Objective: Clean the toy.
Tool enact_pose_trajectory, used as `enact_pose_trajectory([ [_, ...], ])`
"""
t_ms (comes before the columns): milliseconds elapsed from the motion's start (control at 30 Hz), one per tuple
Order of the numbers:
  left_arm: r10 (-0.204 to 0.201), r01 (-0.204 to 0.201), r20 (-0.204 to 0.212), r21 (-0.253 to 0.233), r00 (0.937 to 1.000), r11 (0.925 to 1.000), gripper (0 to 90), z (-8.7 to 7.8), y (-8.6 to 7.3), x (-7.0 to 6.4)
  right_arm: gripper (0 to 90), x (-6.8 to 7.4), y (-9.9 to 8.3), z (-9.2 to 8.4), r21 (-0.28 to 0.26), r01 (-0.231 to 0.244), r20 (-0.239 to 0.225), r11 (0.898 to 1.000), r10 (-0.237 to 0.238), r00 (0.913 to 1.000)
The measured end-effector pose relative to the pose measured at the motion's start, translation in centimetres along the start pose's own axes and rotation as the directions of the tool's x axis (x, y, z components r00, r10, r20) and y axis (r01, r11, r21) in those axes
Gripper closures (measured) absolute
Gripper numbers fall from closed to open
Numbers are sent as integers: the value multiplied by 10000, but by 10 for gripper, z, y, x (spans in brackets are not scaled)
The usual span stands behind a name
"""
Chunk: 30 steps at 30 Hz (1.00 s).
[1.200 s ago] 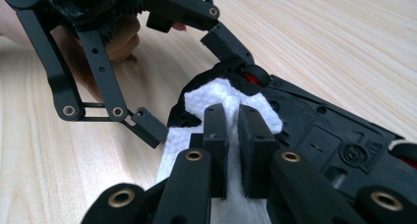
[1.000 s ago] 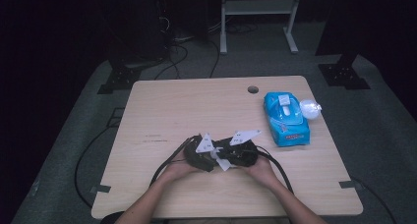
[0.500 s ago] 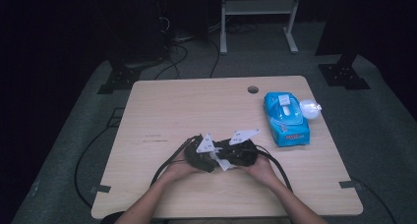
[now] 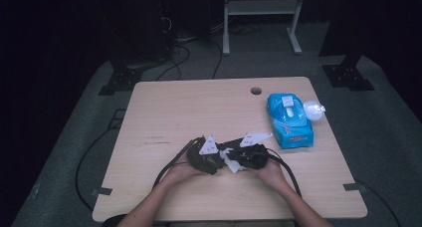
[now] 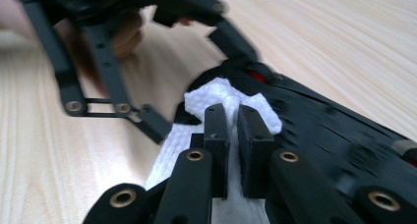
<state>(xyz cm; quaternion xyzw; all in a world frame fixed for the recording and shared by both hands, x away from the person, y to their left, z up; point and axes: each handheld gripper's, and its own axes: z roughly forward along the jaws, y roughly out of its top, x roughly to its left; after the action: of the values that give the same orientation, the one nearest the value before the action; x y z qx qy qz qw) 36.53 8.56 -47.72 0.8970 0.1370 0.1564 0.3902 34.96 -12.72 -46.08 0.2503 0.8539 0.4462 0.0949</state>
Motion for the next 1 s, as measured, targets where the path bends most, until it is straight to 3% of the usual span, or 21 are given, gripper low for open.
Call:
enact_pose_trajectory([
  [67,-16,16,38,-4,10000,10000,237,-1,-1,1,830,-1,1,-3,110,252,177,9996,-254,9995],
  [167,69,-69,-22,25,10000,10000,237,-2,-1,2,828,-9,-2,-11,82,96,519,9999,-100,9986],
  [233,14,-14,12,12,10000,10000,237,-2,-2,3,828,-31,-13,-32,-176,-586,1340,9981,604,9891],
  [300,25,-25,5,24,10000,10000,237,-2,-2,3,828,-38,-18,-40,-315,-886,1541,9956,924,9837],
  [367,41,-41,-31,39,10000,10000,237,-2,-2,3,828,-38,-20,-41,-312,-990,1509,9946,1026,9832],
  [433,63,-63,-63,39,10000,10000,237,-2,-2,2,828,-33,-19,-37,-366,-862,1395,9956,905,9861],
  [467,152,-151,-88,115,9998,9998,237,-3,-2,2,827,-25,-17,-31,-360,-723,1090,9967,758,9911],
  [567,84,-84,-31,71,10000,9999,237,-3,-2,3,827,-23,-15,-30,-312,-593,1096,9978,624,9920],
  [633,18,-18,-16,36,10000,10000,237,-3,-2,3,827,-27,-17,-32,-331,-675,1225,9972,710,9899],
  [667,-81,81,2,-14,10000,10000,237,-3,-3,4,828,-37,-21,-39,-425,-905,1549,9950,961,9832],
  [700,-81,81,2,-14,10000,10000,237,-3,-3,4,828,-37,-21,-39,-425,-905,1549,9950,961,9832],
  [733,-86,86,-7,-13,10000,10000,237,-3,-3,5,828,-44,-24,-44,-535,-1119,1853,9923,1199,9753],
  [833,-75,75,-15,-8,10000,10000,237,-3,-3,5,827,-44,-25,-45,-552,-1229,1857,9909,1312,9738],
  [933,-24,24,-111,29,9999,10000,237,-3,-3,4,826,-33,-20,-35,-601,-977,1373,9934,1052,9849],
  [1000,-45,45,-101,17,9999,10000,237,-3,-3,4,826,-31,-18,-31,-696,-1009,1148,9925,1085,9875],
])
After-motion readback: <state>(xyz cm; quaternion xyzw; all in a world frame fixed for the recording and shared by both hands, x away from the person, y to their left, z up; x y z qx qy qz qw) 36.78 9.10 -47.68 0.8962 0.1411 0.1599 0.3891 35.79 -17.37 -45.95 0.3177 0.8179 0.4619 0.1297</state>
